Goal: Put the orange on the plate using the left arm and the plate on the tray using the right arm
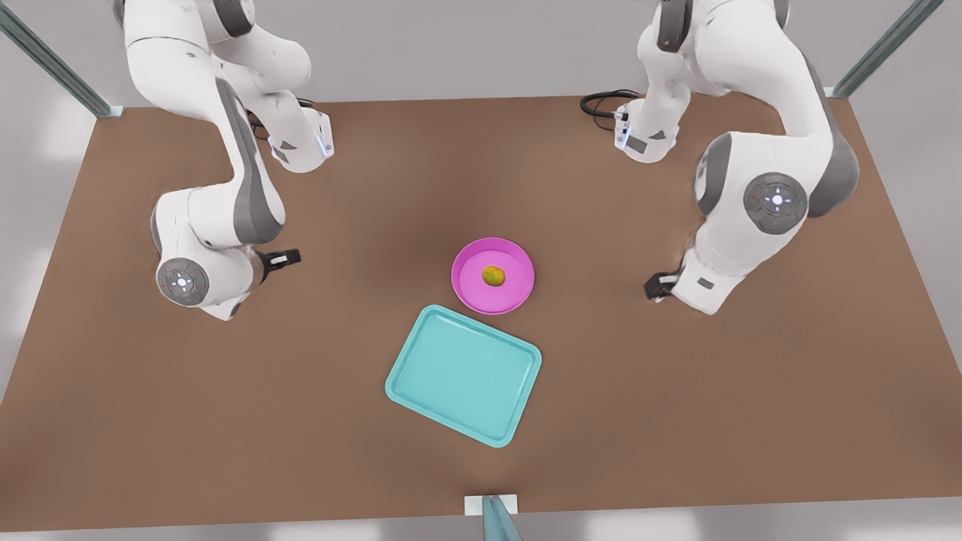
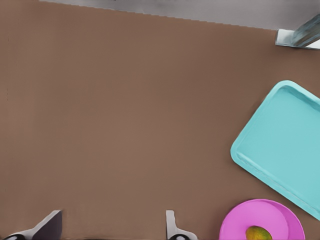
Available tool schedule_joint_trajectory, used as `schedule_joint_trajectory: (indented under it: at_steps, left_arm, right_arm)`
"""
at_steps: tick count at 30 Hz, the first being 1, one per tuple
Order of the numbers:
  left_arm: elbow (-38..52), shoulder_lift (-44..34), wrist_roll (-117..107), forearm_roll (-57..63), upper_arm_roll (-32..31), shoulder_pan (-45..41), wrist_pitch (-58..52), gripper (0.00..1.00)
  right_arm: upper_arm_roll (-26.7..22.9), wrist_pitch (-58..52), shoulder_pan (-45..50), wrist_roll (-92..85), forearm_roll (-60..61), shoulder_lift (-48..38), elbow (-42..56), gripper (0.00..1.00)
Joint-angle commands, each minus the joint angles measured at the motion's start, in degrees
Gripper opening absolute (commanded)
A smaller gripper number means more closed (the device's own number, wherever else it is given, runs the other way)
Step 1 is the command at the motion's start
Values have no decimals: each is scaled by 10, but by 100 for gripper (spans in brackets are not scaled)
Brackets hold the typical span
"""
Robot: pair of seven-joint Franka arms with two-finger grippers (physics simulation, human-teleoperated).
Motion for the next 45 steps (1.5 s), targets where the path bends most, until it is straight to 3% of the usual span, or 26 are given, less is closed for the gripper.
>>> schedule_joint_trajectory:
  at_steps: [1,2,4,5,6,8,11,14,18,35,44,45]
  left_arm:
    - [10,-3,106,1,43,5,-121,100]
    - [10,-6,106,-1,23,49,-123,100]
    - [1,-47,116,53,-241,256,-108,100]
    - [-95,-117,128,75,-339,336,-60,100]
    - [-134,-142,154,93,-353,344,-42,100]
    - [-151,-145,151,98,-353,337,3,100]
    - [-85,-99,151,75,-355,339,-8,100]
    - [-85,-90,152,69,-353,338,-9,100]
    - [-80,-97,152,67,-355,338,-25,100]
    - [-79,-55,146,58,-355,338,-34,100]
    - [-77,-70,148,53,-355,337,-39,100]
    - [-76,-69,147,53,-355,337,-39,100]
  right_arm:
    - [0,214,45,64,109,43,-32,100]
    - [0,253,70,93,129,75,-34,100]
    - [1,310,91,95,173,122,-40,100]
    - [1,320,98,94,229,151,-42,100]
    - [1,321,117,95,245,159,-42,100]
    - [1,321,149,94,274,160,-42,100]
    - [9,346,197,94,321,161,-42,100]
    - [69,489,206,95,333,135,-90,100]
    - [88,555,213,94,344,166,-86,100]
    - [88,570,222,86,347,217,-85,100]
    - [88,561,222,85,346,215,-79,100]
    - [88,561,222,85,346,213,-78,96]
